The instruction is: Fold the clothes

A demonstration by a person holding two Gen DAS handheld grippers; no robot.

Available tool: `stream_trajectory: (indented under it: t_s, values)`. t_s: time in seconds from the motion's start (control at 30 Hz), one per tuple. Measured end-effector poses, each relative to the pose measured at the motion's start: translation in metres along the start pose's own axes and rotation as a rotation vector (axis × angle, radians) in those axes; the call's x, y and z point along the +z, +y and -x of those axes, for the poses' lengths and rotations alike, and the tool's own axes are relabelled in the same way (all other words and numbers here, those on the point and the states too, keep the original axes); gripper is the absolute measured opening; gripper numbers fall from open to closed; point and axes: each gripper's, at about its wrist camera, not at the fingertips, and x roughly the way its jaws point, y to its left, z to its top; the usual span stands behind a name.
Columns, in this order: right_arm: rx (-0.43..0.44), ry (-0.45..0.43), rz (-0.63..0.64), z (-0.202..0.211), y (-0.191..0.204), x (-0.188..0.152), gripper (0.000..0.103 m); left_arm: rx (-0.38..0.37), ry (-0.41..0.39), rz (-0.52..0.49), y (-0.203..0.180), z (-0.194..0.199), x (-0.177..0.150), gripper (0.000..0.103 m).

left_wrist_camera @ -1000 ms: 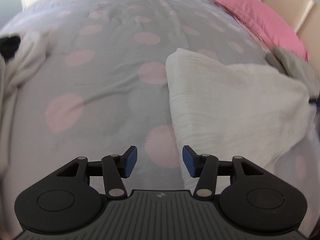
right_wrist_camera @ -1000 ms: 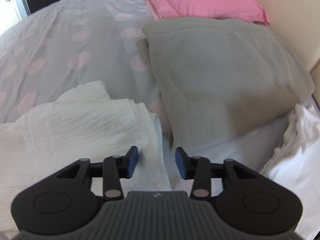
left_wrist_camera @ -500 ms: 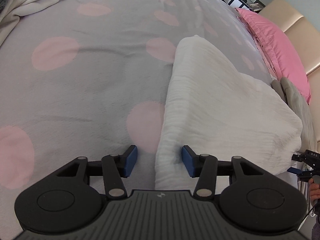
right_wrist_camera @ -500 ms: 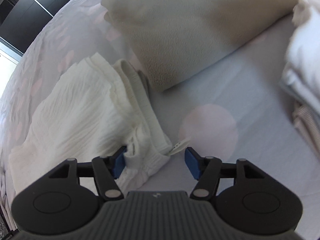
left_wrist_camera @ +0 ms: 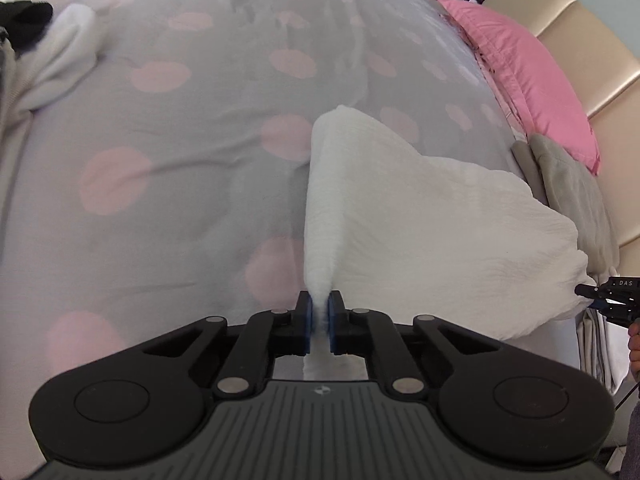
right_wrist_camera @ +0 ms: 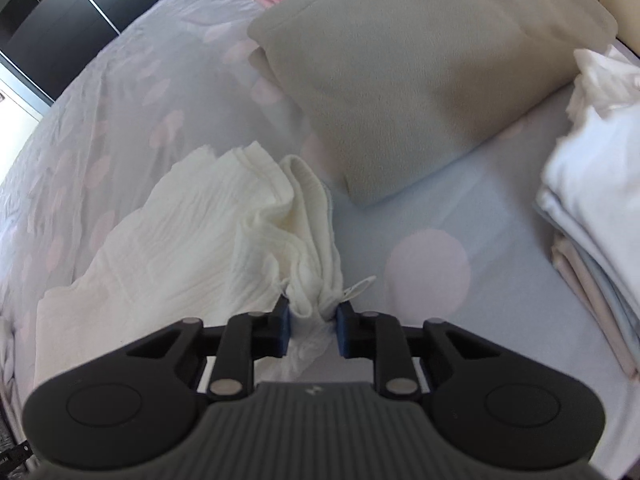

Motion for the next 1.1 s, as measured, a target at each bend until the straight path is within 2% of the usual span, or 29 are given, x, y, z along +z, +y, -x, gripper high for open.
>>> stream_trajectory:
  t_s: [0.13,0.27,0.37,0.53,0.7,0.77,0.87,0.9,1.0,1.03,1.1]
  values:
    - [-0.02,0.037,0.05,0.03,0.009,-0.022,0.023,0.041,0.069,-0.051,-0.007,0.033,-0.023,0.006]
    - [-0.041,0.064,0.1,0.06,0.007,-0.06,0.023,0.089,0.134,-0.134,-0.011,0.06,-0.067,0.006]
    - [-0.031,0.104,0.101,0.079,-0.006,-0.09,0.023,0.089,0.179,-0.168,-0.008,0.072,-0.096,0.006]
    - [-0.022,0.116,0.145,0.088,-0.021,-0.127,0.024,0.098,0.198,-0.205,0.001,0.071,-0.126,0.006]
    - [-0.052,0.161,0.18,0.066,-0.03,-0.15,0.024,0.122,0.212,-0.206,0.012,0.047,-0.148,0.007]
    - [-0.065,0.185,0.199,0.056,-0.032,-0.154,0.027,0.13,0.223,-0.225,0.015,0.037,-0.157,0.01]
    - [-0.1,0.206,0.23,0.053,-0.037,-0.155,0.041,0.167,0.251,-0.271,0.014,0.033,-0.159,0.015]
    - [-0.101,0.196,0.234,0.057,-0.04,-0.155,0.043,0.161,0.245,-0.287,0.014,0.036,-0.157,0.02]
    - [-0.082,0.135,0.222,0.078,-0.051,-0.145,0.044,0.136,0.184,-0.301,0.013,0.05,-0.144,0.041]
    - [-0.061,0.104,0.208,0.086,-0.053,-0.139,0.045,0.133,0.153,-0.296,0.014,0.052,-0.138,0.044]
    - [-0.019,0.046,0.187,0.098,-0.053,-0.126,0.047,0.135,0.101,-0.275,0.013,0.053,-0.122,0.044]
